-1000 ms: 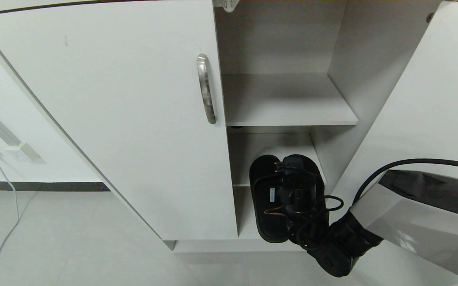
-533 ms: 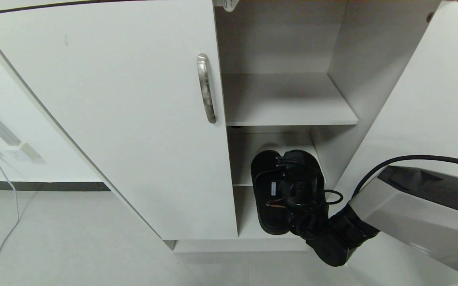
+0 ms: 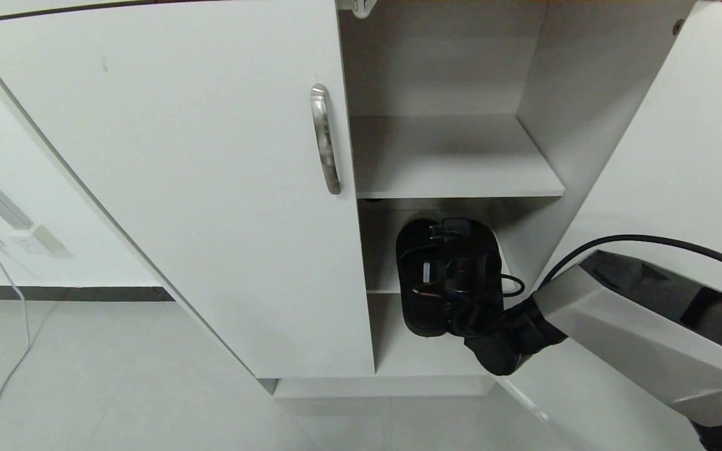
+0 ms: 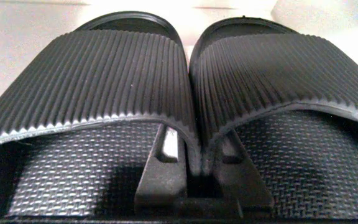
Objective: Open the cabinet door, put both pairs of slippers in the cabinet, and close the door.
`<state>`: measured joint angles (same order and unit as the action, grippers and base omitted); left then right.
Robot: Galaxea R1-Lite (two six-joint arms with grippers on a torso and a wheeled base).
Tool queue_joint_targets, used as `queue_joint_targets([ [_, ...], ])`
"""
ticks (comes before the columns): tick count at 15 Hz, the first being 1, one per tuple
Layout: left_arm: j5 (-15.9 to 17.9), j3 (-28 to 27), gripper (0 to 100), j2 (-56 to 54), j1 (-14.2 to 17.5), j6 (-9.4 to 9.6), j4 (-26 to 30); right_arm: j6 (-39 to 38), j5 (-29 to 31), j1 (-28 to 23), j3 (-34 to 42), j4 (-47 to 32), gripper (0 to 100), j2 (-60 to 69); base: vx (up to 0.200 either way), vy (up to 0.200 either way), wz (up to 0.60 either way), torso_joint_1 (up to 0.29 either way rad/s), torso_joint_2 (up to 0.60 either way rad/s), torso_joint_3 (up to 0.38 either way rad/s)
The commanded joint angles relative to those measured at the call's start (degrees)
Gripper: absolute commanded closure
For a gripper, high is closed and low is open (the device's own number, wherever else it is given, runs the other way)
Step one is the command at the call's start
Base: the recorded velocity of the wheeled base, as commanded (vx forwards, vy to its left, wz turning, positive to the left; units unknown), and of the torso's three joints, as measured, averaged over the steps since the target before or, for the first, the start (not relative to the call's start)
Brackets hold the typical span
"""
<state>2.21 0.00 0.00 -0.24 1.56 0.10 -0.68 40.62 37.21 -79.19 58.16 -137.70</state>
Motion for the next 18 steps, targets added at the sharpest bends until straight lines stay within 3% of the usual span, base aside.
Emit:
queue_joint_targets([
  [1, -0.01, 0.00, 100, 0.09, -0.02, 0.02, -0.01, 0.07, 0.07, -0.82, -5.80, -1.82, 100, -2.83, 0.000, 0.000, 0.00, 0.000, 0.00, 0.000],
  [10, -0.01, 0.00, 100, 0.09, -0.02, 0.02, -0.01, 0.24, -2.04, -2.40, -20.83, -11.40, 100, -7.14, 0.000, 0.000, 0.00, 0.000, 0.00, 0.000],
  [18, -0.01, 0.00, 100, 0.09, -0.02, 0.02, -0.01, 0.24, -2.47, -3.37, -24.61, -14.04, 100, -9.16, 0.000, 0.000, 0.00, 0.000, 0.00, 0.000],
])
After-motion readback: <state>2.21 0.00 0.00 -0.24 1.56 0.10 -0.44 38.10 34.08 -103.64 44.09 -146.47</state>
